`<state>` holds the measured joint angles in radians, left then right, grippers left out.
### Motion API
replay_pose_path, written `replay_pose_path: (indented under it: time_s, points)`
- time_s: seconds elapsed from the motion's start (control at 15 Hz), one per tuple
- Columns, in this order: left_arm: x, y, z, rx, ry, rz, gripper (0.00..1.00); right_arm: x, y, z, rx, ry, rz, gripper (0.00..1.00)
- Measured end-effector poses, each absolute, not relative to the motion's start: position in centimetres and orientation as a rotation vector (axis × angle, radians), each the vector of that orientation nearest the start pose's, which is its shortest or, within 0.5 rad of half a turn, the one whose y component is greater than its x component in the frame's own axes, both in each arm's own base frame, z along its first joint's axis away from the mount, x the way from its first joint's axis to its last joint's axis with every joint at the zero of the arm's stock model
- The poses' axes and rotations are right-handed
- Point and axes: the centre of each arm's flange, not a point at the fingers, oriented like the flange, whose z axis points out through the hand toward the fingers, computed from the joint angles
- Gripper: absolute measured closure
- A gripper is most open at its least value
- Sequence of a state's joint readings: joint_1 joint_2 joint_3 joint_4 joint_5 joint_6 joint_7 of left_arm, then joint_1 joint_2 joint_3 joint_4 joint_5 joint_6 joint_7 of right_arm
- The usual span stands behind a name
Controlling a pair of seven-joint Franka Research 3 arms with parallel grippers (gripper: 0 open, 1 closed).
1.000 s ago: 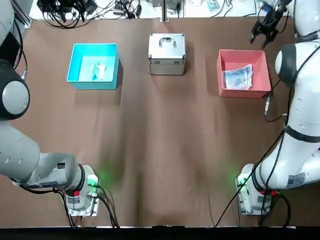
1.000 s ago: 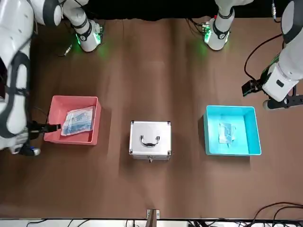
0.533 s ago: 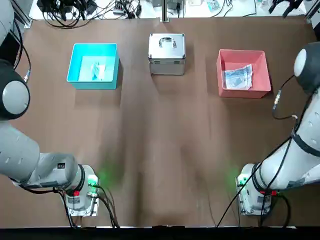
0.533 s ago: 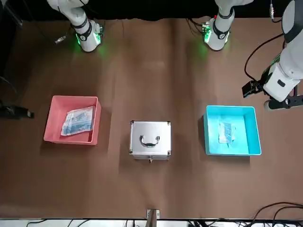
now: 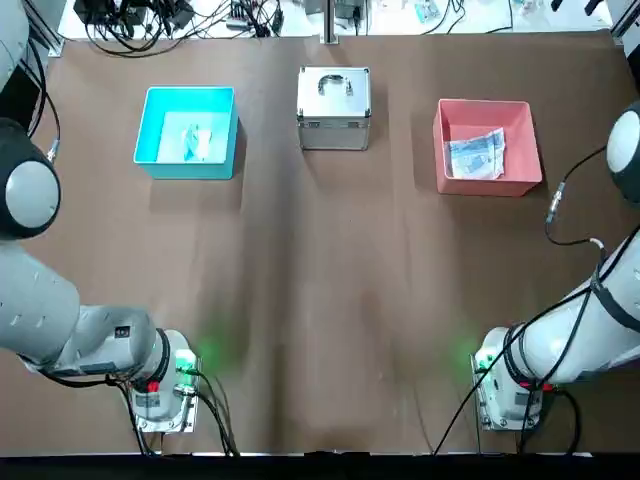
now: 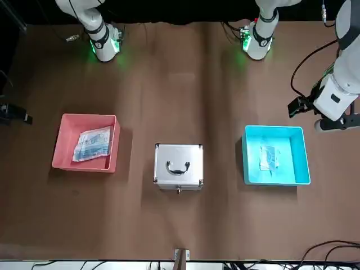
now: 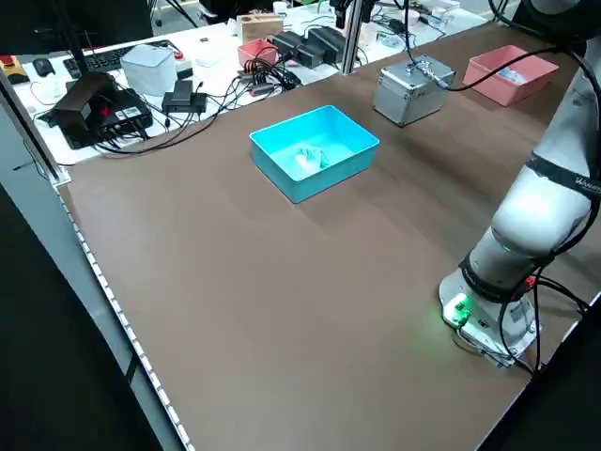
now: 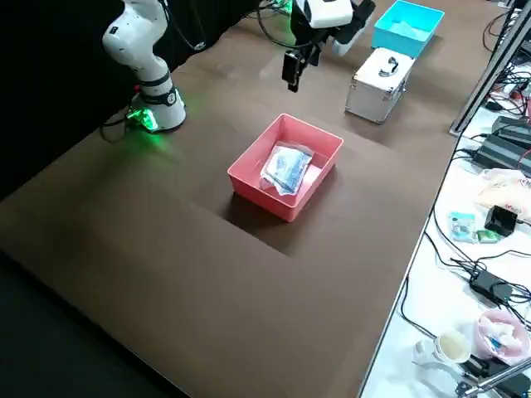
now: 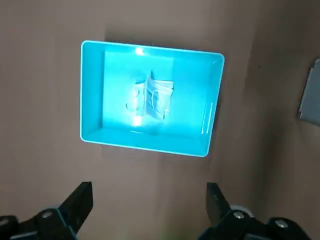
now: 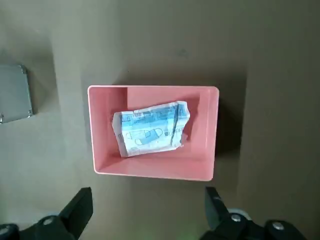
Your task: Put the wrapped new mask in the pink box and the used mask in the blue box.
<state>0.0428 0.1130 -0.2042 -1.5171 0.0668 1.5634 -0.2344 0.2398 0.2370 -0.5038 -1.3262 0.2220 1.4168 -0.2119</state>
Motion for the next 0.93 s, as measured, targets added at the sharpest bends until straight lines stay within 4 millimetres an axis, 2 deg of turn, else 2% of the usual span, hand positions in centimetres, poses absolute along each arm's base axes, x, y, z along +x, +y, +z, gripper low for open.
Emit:
replay_pose_path:
  time_s: [0.2, 0.53, 0.93]
  points:
    - [58.4, -8.1, 58.6, -3.086, -0.113, 0.069, 0.00, 57.5, -9.0, 61.8, -3.001, 0.052, 0.128, 0.01]
    - [58.8, -7.7, 58.4, -3.088, -0.124, 0.071, 0.00, 54.9, -5.3, 63.1, -3.019, 0.032, 0.052, 0.01]
    - [58.9, -7.6, 58.4, -3.089, -0.126, 0.072, 0.00, 54.3, -5.7, 63.5, -3.050, 0.005, 0.037, 0.01]
